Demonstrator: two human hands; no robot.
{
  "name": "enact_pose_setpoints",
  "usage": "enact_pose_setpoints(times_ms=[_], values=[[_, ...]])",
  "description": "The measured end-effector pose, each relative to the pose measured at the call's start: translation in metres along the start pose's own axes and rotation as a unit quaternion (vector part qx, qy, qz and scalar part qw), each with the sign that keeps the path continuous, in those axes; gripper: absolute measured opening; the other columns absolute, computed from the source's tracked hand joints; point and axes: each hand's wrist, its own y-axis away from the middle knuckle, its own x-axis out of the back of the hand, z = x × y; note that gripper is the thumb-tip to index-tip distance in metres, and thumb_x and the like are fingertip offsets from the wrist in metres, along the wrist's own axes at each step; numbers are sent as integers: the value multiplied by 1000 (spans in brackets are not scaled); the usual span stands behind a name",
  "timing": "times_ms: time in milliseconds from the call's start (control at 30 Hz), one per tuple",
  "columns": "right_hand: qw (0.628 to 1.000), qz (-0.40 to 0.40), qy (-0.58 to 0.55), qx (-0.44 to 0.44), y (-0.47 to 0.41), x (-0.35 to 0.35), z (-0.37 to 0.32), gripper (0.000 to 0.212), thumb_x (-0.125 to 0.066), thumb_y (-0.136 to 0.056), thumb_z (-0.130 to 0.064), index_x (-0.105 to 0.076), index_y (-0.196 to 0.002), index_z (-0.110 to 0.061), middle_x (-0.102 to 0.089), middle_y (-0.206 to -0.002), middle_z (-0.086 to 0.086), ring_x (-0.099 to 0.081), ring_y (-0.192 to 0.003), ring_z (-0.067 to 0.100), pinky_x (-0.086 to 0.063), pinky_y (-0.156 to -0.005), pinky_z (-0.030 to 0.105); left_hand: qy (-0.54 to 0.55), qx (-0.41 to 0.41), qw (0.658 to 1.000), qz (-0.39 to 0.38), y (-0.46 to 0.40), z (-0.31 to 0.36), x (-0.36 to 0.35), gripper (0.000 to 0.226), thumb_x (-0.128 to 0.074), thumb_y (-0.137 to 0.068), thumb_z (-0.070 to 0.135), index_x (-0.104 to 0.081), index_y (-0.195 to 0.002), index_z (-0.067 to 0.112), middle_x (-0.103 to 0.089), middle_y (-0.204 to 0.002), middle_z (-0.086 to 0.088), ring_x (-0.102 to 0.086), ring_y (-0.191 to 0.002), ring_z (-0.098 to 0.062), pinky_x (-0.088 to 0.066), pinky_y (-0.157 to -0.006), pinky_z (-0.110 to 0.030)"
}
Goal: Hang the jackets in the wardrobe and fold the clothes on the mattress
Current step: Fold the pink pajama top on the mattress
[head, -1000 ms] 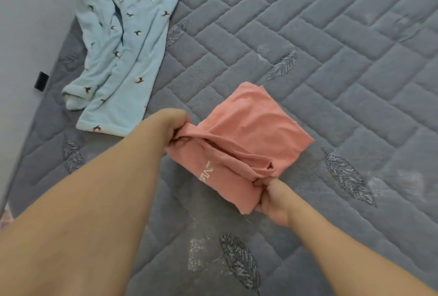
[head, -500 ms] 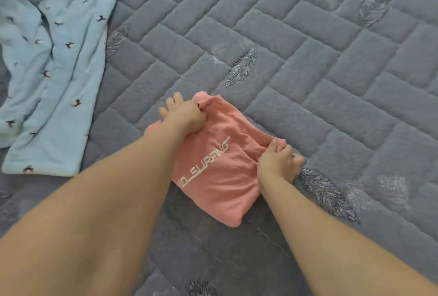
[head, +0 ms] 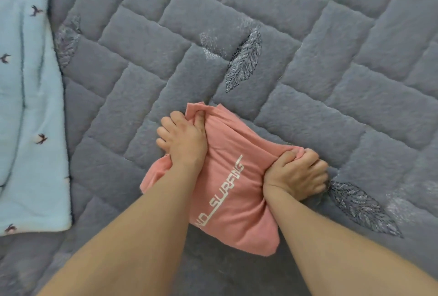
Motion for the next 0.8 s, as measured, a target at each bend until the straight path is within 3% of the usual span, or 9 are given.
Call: enact_pose_setpoints(times_ms=[167,567,700,800], values=[[999,-9,30,-11,4,-4,1,24,-48,-88,-33,-55,-98,-13,-55,-101,19,-51,-91,39,-33,-78,45,-27,-12,999,-19,-7,0,0,74,-16,-87,69,-48,-111,7,-46,-123,-19,-43,-113,-39,-32,-93,-51],[1000,-11,28,-6,3,-3,-5,23,-47,-85,-32,-54,-94,-13,-56,-98,20,-53,-89,39,-29,-76,44,-38,-10,999,-34,-10,1,-1,61,-30,-96,65,-44,-115,9,-42,-127,-16,-40,-118,-36,-28,-98,-49],[1000,-9,0,1,2,0,-4,29,-43,-84,-35,-56,-94,-12,-56,-98,20,-53,-91,40,-31,-77,45,55,10,996,-68,-7,0,11,64,-36,-92,70,-42,-122,15,-40,-131,-10,-34,-126,-34,-23,-106,-48],[999,-18,-44,9,1,8,-2,36,-40,-86,-40,-57,-97,-11,-57,-101,19,-54,-93,40,-34,-80,46,106,-2,986,-127,4,-4,30,88,-42,-79,84,-34,-138,21,-37,-140,-6,-30,-135,-31,-22,-112,-47]])
